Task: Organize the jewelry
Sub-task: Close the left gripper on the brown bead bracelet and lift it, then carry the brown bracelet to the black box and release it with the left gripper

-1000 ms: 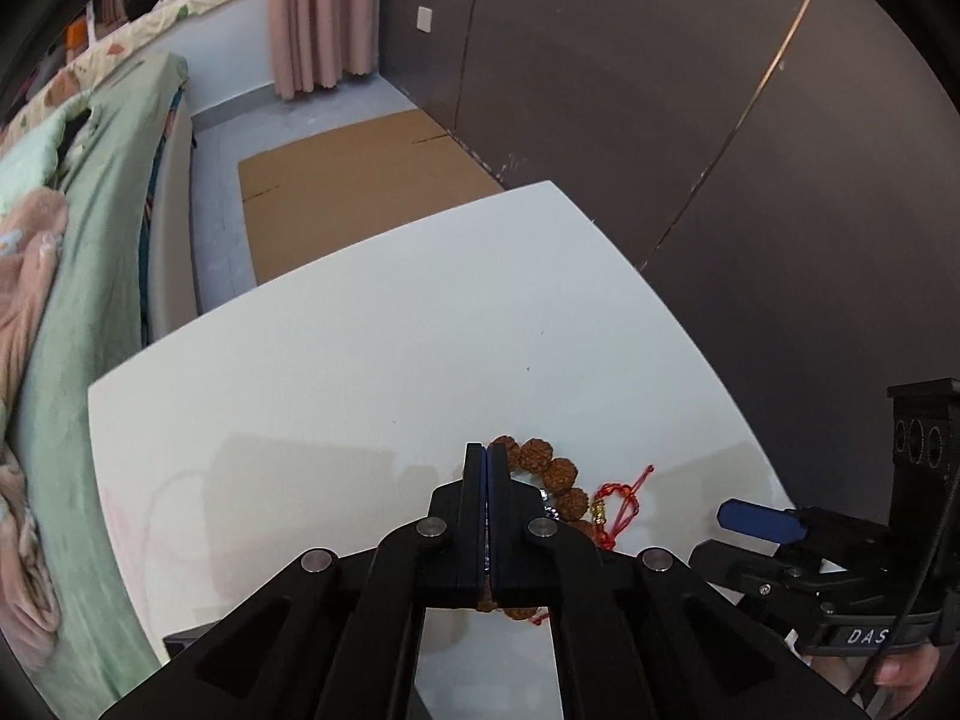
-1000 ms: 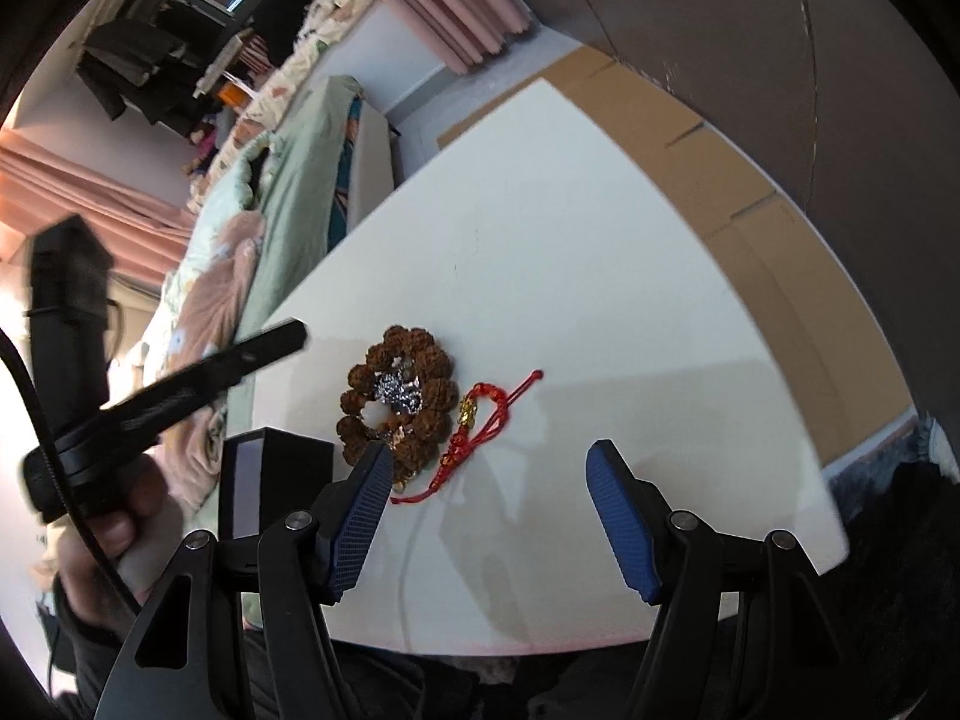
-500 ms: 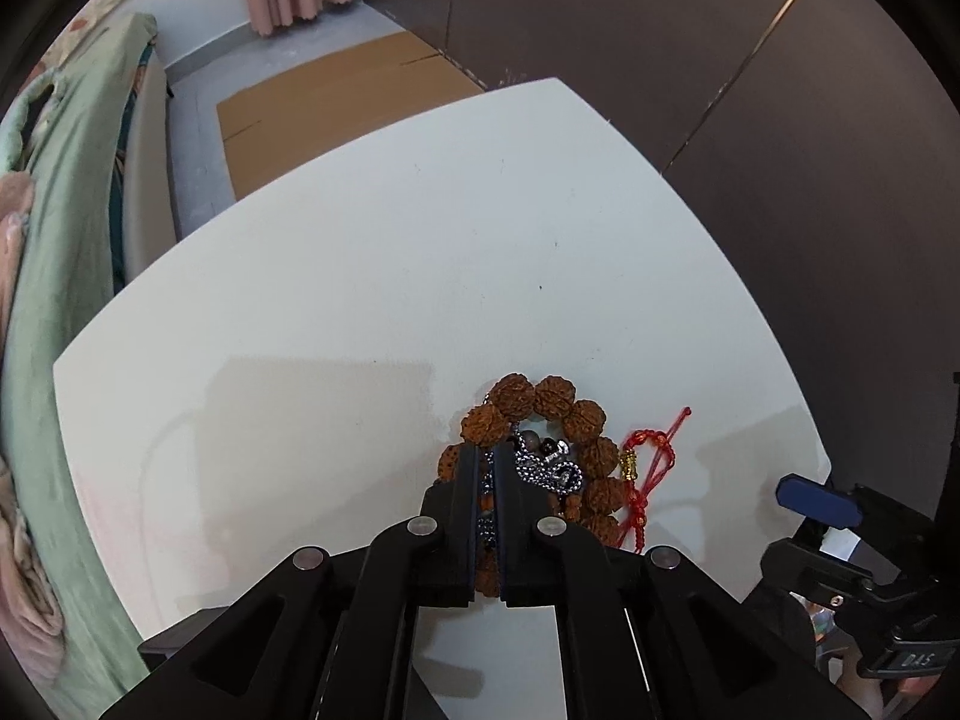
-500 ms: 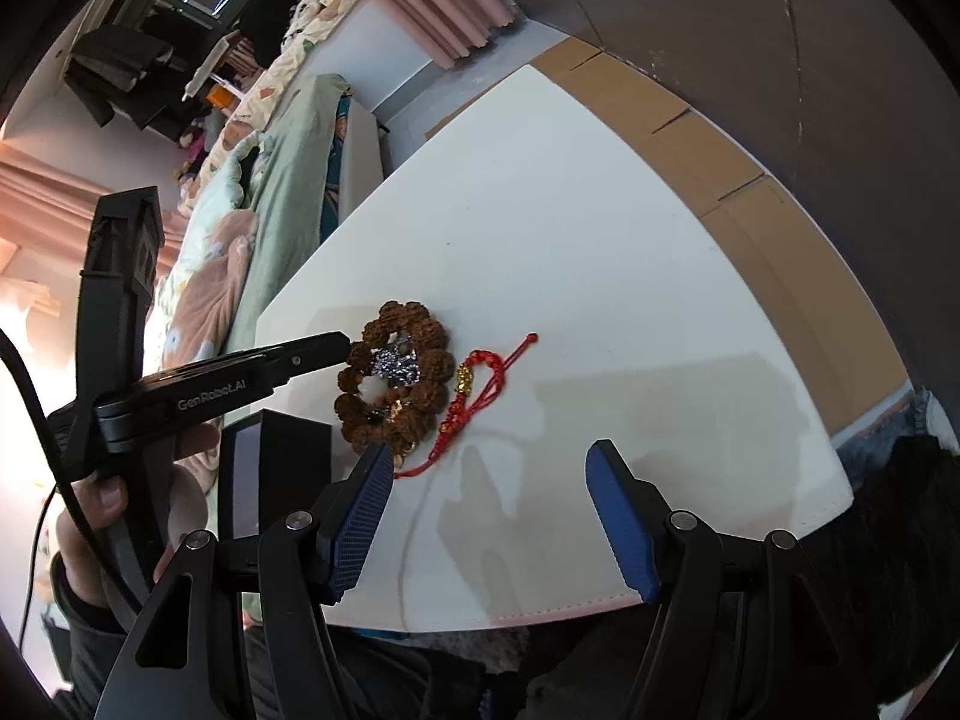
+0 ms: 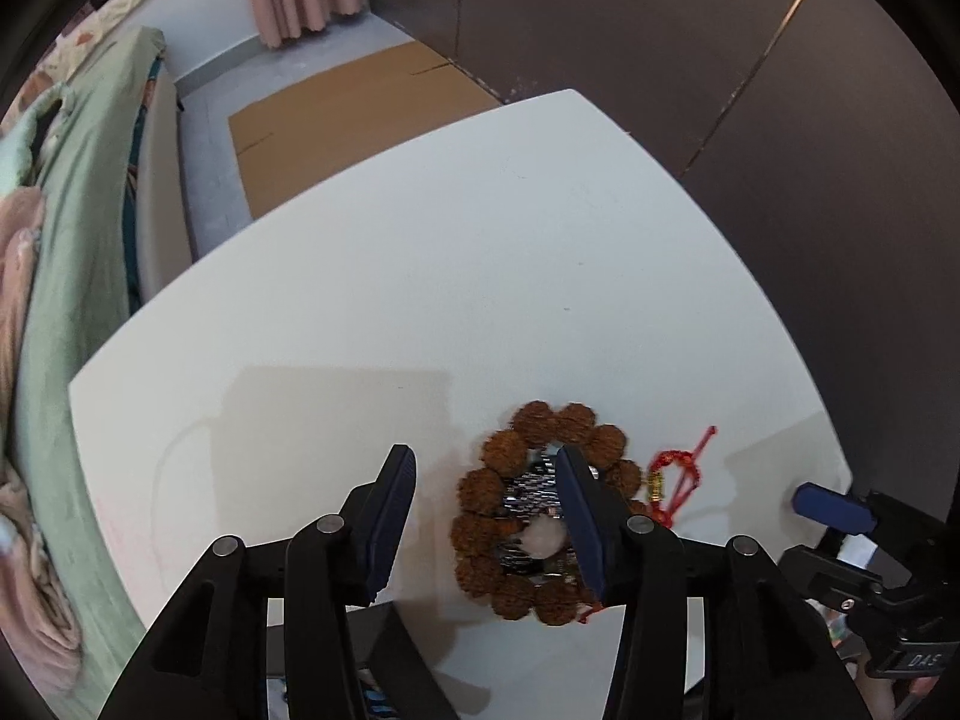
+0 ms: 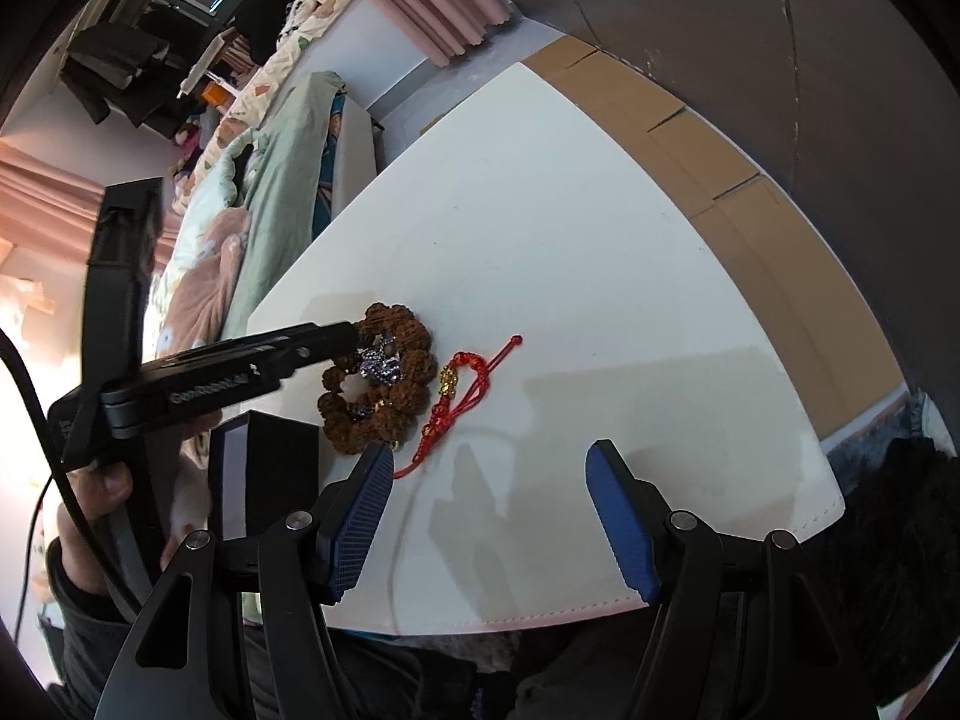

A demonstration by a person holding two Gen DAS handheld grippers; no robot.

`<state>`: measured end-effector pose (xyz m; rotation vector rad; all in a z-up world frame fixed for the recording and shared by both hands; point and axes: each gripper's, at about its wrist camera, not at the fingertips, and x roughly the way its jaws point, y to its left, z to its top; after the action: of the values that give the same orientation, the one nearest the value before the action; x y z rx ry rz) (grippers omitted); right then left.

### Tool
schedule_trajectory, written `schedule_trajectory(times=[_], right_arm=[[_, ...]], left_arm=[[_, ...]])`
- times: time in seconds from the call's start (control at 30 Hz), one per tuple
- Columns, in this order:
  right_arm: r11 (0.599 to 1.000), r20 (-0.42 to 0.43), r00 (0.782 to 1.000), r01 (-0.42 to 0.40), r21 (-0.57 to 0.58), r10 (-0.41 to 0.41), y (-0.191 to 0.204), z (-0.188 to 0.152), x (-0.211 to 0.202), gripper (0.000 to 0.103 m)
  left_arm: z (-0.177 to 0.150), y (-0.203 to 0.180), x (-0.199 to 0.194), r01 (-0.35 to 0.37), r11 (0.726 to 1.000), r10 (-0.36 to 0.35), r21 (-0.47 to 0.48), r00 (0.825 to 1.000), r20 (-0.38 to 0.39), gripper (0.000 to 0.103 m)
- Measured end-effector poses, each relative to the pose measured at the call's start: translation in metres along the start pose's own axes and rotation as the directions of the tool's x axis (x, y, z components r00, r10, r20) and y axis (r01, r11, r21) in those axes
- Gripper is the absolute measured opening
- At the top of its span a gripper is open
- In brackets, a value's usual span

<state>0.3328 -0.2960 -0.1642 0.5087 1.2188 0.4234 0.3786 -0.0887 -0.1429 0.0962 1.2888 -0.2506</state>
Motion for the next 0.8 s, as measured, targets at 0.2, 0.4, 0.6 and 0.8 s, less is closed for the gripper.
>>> schedule_trajectory(times=[0.2,0.4,0.6,0.8], right_arm=[[1.0,-0.003,1.0,0.001,-0.013,-0.001,0.004,0.0,-0.001,0.068],[1.0,-0.004,1.0,0.003,-0.013,-0.003,0.005,-0.002,-0.002,0.068],[1.0,-0.018,1.0,-0.001,0.01,0.001,0.007,0.0,0.001,0.068],[1.0,-0.043,0.999,-0.001,0.012,0.001,0.015,0.006,0.011,0.068]], left_arm=[[-0.005,0.0,0.015,-0.016,1.0,0.016,0.007,1.0,-0.024,0.044],[-0.007,0.008,0.009,0.04,0.999,-0.04,-0.037,0.999,0.002,0.019],[-0.009,0.007,-0.027,0.101,0.994,-0.098,-0.032,0.992,0.077,0.019],[-0.012,0.006,-0.067,0.149,0.988,-0.142,-0.033,0.977,0.16,0.019]])
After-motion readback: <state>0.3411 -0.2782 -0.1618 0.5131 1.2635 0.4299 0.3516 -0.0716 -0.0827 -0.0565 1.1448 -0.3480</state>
